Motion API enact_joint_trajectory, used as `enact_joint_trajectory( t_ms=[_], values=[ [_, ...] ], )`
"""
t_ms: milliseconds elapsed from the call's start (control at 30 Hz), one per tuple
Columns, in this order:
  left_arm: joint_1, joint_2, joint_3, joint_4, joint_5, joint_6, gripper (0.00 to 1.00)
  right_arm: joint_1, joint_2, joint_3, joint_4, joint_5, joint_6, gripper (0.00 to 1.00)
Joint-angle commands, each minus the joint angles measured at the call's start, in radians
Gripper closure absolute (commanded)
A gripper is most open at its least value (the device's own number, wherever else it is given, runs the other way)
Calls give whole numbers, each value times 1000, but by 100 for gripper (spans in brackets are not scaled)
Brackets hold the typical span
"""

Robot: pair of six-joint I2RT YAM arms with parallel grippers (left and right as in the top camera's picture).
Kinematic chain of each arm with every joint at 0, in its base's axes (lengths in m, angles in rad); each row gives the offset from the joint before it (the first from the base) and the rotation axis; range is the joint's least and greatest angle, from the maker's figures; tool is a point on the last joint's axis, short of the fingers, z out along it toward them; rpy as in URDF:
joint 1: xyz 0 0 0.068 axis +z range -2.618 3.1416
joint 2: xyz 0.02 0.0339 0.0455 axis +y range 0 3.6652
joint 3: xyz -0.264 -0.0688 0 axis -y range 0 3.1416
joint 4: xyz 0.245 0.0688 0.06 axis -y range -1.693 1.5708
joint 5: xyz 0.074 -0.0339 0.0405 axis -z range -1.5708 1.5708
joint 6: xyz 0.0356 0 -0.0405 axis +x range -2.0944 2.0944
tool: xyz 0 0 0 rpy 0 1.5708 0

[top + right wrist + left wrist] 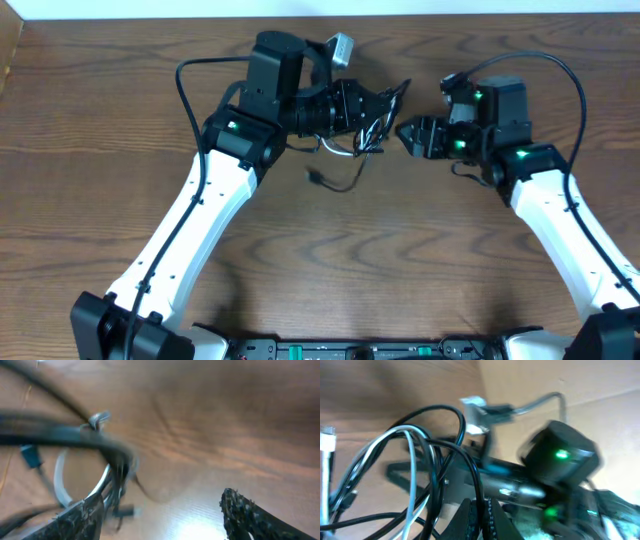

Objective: Untangle cables

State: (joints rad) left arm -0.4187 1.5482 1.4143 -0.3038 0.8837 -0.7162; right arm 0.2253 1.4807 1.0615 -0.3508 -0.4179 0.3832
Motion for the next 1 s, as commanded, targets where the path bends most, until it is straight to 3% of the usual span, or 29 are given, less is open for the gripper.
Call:
enact_joint_trajectory(
  t_ms=[0, 167, 300, 433, 533, 767, 967],
  values=[
    [3, -21, 10, 40, 148, -100, 92, 34, 46, 11, 54, 80, 129, 30],
    [3, -21, 10, 84, 176, -137, 93, 39, 98, 11, 116, 137, 195, 32],
    [23, -22, 10, 116, 171, -135, 92, 34, 127, 11, 45, 288, 264, 36],
    [114, -21, 10, 115, 152, -134, 93, 14, 132, 10, -122, 486, 266, 47],
    [174, -21, 10, 115, 148, -129, 92, 0, 132, 7, -205, 562, 243, 64],
    [272, -21, 10, 22, 67, -8, 93, -26, 132, 2, -286, 526, 85, 96],
    [261, -17, 10, -161, -53, 142, 92, -23, 132, 2, -286, 382, 1, 99]
  ],
)
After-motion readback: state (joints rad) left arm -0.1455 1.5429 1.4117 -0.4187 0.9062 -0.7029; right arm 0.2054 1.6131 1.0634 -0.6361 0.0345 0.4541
